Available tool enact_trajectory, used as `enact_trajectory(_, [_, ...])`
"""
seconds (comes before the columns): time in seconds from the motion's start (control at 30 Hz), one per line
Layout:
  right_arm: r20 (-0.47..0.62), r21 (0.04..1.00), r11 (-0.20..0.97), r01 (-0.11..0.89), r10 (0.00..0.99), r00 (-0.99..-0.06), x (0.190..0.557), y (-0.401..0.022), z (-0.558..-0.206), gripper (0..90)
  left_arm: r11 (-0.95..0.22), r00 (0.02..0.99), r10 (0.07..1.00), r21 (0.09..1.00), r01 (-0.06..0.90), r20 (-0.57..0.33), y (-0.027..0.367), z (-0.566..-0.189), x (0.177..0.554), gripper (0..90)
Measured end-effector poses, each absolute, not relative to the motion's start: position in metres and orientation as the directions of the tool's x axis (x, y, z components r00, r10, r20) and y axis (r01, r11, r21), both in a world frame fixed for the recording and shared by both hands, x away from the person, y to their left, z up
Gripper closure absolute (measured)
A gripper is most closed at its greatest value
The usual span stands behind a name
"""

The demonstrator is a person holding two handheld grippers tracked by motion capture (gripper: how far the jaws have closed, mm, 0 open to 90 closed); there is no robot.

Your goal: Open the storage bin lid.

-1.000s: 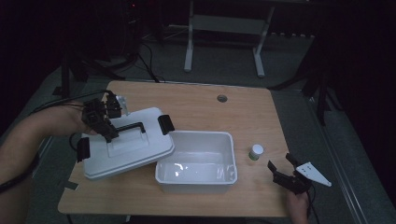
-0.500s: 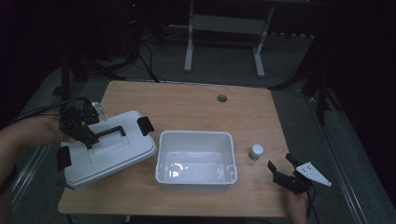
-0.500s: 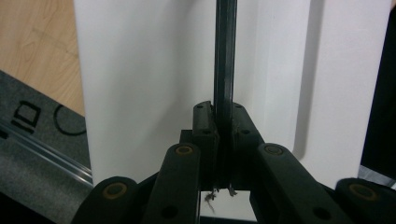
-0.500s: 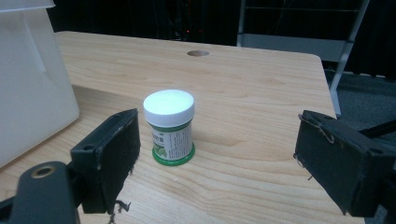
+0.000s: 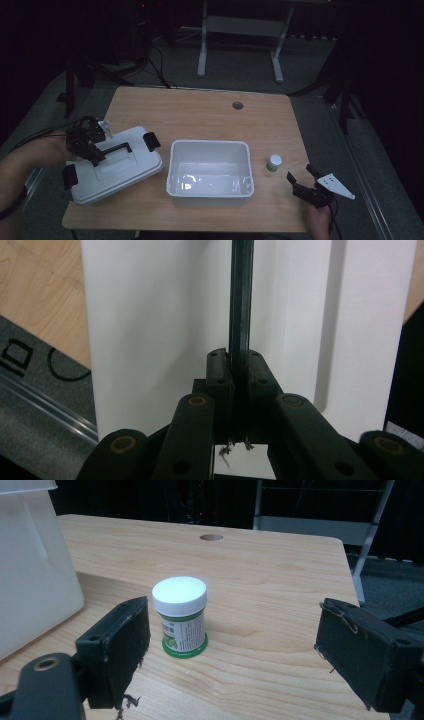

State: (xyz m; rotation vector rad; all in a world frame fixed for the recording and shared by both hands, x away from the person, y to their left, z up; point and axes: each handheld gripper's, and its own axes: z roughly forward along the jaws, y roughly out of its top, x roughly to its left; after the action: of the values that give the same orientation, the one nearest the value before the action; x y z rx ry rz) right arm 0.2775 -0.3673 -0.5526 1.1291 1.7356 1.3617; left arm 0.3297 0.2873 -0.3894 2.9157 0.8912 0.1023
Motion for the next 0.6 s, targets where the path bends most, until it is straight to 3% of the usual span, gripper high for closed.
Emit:
enact_trajectory(0.17, [0.015, 0.968, 0.091, 0.233, 0.908, -0.419, 0.278, -0.367, -0.553, 13.7, -0.823, 0.823, 0.567, 0.075, 0.564, 0.027, 0.287, -0.412, 0.336, 83.7])
enact_trajectory(0.6, [0.015, 0.968, 0.093, 0.235, 0.908, -0.419, 0.278, -0.367, -0.553, 13.7, -0.825, 0.829, 0.560, 0.099, 0.556, 0.010, 0.275, -0.451, 0.354, 83.7])
